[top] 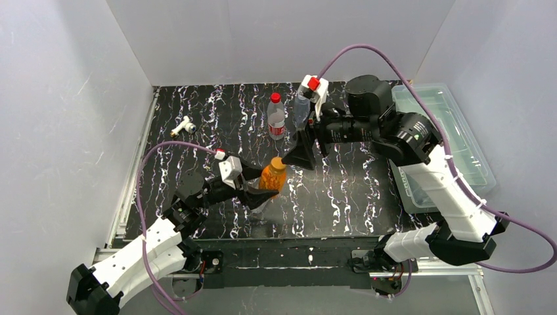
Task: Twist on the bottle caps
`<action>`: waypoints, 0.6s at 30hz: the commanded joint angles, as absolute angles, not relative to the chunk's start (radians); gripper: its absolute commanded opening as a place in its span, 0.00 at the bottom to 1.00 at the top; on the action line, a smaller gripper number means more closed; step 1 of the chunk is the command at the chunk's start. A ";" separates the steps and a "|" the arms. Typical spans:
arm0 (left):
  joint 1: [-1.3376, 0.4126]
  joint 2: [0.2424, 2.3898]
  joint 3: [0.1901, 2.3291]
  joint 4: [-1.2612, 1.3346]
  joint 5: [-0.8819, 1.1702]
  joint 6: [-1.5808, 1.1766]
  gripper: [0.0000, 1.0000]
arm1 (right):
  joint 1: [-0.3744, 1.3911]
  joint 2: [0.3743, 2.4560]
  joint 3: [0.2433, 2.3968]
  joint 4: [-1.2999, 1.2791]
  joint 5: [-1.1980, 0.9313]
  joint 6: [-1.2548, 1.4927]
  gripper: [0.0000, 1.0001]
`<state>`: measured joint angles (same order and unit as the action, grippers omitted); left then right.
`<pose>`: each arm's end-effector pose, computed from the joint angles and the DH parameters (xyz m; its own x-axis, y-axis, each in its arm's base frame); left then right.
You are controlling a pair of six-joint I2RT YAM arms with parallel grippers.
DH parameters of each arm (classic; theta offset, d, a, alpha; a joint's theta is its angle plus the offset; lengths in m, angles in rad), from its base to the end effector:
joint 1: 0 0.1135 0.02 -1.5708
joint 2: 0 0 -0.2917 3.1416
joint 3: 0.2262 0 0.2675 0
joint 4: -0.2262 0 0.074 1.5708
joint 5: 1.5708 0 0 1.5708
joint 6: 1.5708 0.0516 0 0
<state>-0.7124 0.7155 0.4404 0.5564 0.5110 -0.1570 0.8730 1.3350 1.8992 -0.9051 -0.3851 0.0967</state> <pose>0.1207 -0.1376 0.3248 0.0628 -0.2344 -0.9701 0.9472 0.3203 -0.0161 0.1489 0.2077 0.5465 -0.3043 -0.2237 -0.9259 -0.9125 0.3474 0.2160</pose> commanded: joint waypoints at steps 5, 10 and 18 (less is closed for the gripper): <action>-0.702 0.697 0.498 0.453 0.803 -0.243 0.00 | 0.882 1.364 1.853 -0.925 -0.579 -0.046 0.87; -0.703 0.692 0.496 0.452 0.800 -0.246 0.00 | 0.887 1.362 1.825 -0.942 -0.564 -0.058 0.86; -0.702 0.689 0.499 0.452 0.792 -0.248 0.00 | 0.901 1.373 1.789 -0.955 -0.566 -0.065 0.77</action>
<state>-0.7059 0.7048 0.4587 0.4427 0.7731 -0.2432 0.8867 1.3758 1.8000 -0.9501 -0.5499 -0.0410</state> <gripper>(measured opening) 0.609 0.787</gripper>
